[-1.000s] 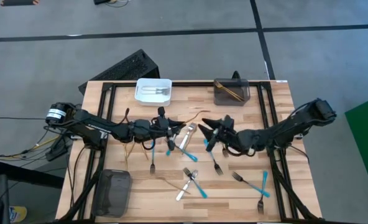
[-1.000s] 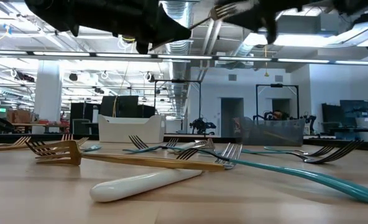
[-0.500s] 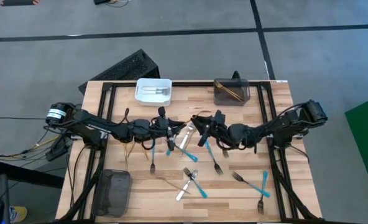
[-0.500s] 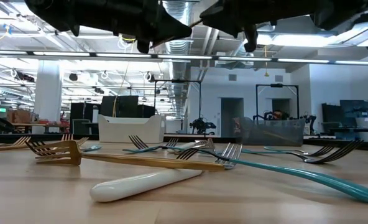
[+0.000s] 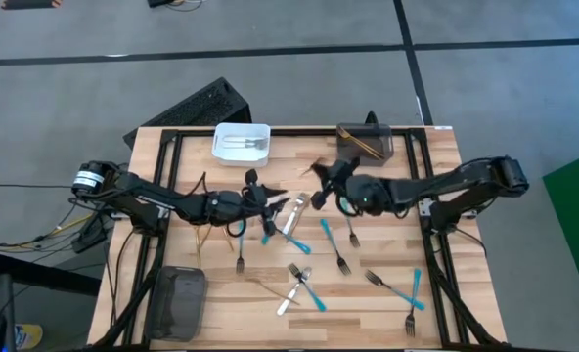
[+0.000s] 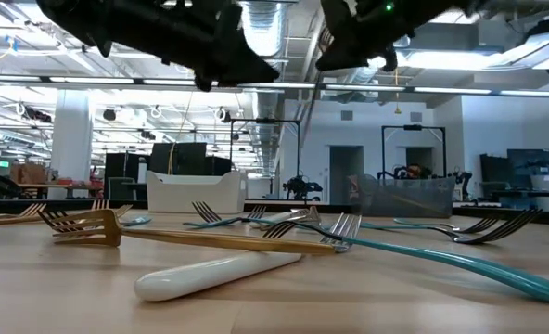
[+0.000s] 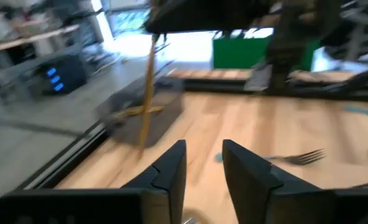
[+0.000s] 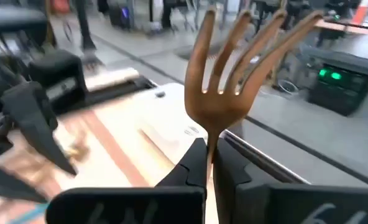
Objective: Sort silverware by color (type)
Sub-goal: Put the gold fork into the top black bin
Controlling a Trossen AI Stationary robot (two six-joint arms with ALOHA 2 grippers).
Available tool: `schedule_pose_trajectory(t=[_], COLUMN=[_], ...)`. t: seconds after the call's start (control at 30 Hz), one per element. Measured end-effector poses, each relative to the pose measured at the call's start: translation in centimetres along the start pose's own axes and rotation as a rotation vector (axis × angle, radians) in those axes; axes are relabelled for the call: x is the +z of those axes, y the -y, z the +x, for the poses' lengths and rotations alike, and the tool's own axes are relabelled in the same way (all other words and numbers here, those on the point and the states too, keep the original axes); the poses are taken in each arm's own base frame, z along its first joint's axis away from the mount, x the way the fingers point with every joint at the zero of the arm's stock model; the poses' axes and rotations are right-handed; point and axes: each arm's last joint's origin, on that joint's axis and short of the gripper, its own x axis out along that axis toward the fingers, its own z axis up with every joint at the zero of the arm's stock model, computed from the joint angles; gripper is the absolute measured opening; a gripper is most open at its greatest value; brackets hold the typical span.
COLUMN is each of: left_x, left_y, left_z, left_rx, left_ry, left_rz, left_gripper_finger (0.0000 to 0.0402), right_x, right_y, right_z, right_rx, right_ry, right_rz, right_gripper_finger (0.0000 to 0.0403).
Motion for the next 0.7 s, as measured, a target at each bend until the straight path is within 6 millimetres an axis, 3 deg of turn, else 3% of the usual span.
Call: schedule_pose_trajectory(t=[0.13, 0.3, 0.53, 0.7], left_x=[-0.6, -1.1, -0.8, 0.5], left_y=[-0.2, -0.4, -0.6, -1.5], left_z=[0.0, -0.1, -0.6, -2.1], left_rx=[0.073, 0.117, 0.116, 0.136], left_ry=[-0.055, -0.106, -0.123, -0.134], left_rz=[0.004, 0.033, 0.043, 0.049], left_gripper_finger=[0.0118, 0.0127, 0.0127, 0.0128], right_x=[1.7, 2.3, 0.1, -1.7], right_y=[2.9, 8.4, 15.3, 17.6], right_z=[0.7, 3.0, 6.1, 7.8], right_rx=[-0.131, -0.327, -0.395, -0.402], right_ry=[-0.116, -0.325, -0.588, -0.697], right_rz=[-0.13, -0.254, -0.274, -0.278], right_gripper_finger=[0.0018, 0.0018, 0.0018, 0.0021])
